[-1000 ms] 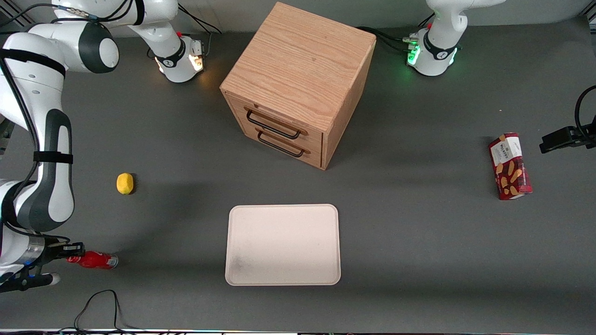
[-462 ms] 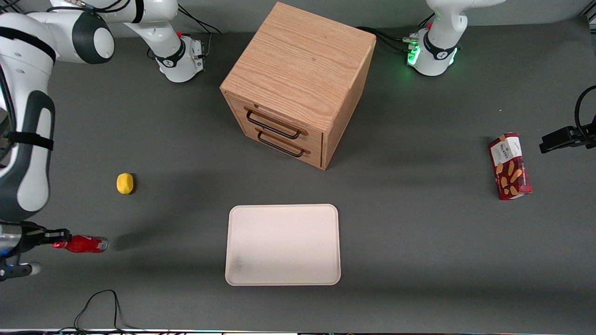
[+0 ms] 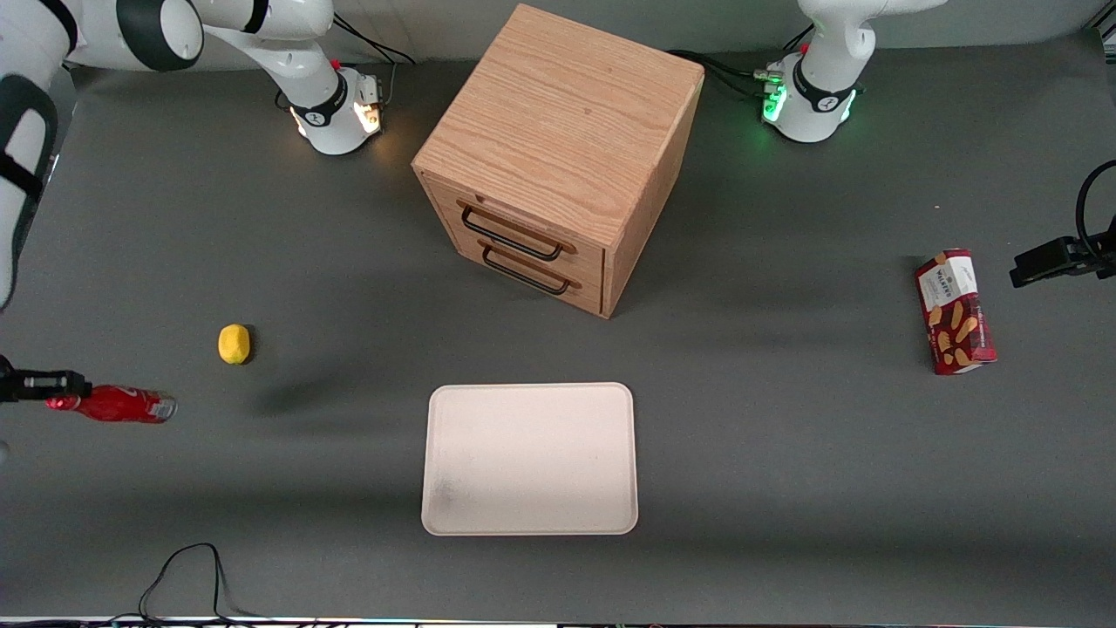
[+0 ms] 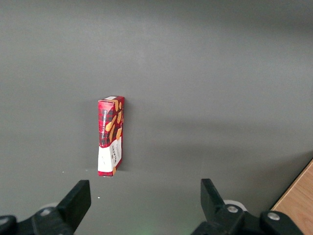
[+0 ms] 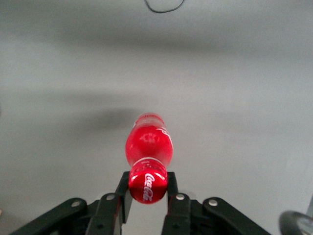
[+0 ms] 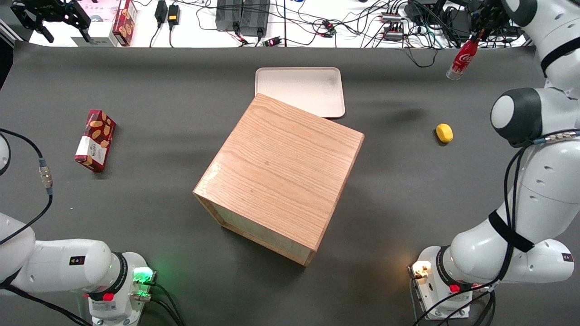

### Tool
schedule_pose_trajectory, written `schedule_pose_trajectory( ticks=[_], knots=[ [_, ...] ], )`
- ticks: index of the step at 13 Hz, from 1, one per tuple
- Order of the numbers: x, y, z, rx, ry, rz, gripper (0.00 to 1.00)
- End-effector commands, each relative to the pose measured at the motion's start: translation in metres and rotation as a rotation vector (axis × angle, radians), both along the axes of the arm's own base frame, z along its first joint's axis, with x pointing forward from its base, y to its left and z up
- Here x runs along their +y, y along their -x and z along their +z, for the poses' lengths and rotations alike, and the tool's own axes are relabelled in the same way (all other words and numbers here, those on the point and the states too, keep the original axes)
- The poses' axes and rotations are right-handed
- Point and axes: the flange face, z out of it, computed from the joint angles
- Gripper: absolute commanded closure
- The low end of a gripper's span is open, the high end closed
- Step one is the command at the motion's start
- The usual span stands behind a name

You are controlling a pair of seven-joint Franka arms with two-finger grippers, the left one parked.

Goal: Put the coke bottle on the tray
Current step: 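Lift the bottle and carry it toward the white tray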

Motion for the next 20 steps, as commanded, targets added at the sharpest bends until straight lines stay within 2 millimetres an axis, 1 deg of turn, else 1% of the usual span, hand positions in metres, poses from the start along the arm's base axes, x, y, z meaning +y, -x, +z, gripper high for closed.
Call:
schedule_pose_trajectory(
  ticks=[1,2,3,4,5,7,8,9,11,12,15,16,18,19,20],
  knots=[
    [0.021,0.027,0.04,0.032,0.016,-0.008,1.0],
    [0.031,0.036,0.05,0.055,0.013,0.003,1.0],
    [0.033,0.043,0.055,0.07,0.01,0.004,1.0],
    [0.043,0.051,0.062,0.077,0.01,0.016,1.0],
    [0.045,0.059,0.062,0.093,0.02,0.016,1.0],
    [0.064,0.059,0.06,0.094,0.037,0.01,1.0],
    [0.075,0.057,0.056,0.092,0.043,-0.021,1.0],
    [0.093,0.054,0.052,0.088,0.053,-0.034,1.0],
    [0.133,0.036,0.029,0.063,0.064,-0.049,1.0],
    [0.158,0.028,0.015,0.053,0.064,-0.058,1.0],
    [0.212,0.005,-0.018,-0.022,0.003,-0.165,1.0],
    [0.23,-0.005,-0.033,-0.04,-0.018,-0.19,1.0],
    [0.26,-0.025,-0.063,-0.08,-0.065,-0.241,1.0],
    [0.268,-0.033,-0.073,-0.116,-0.085,-0.261,1.0],
    [0.283,-0.038,-0.088,-0.135,-0.095,-0.267,1.0]
  ],
)
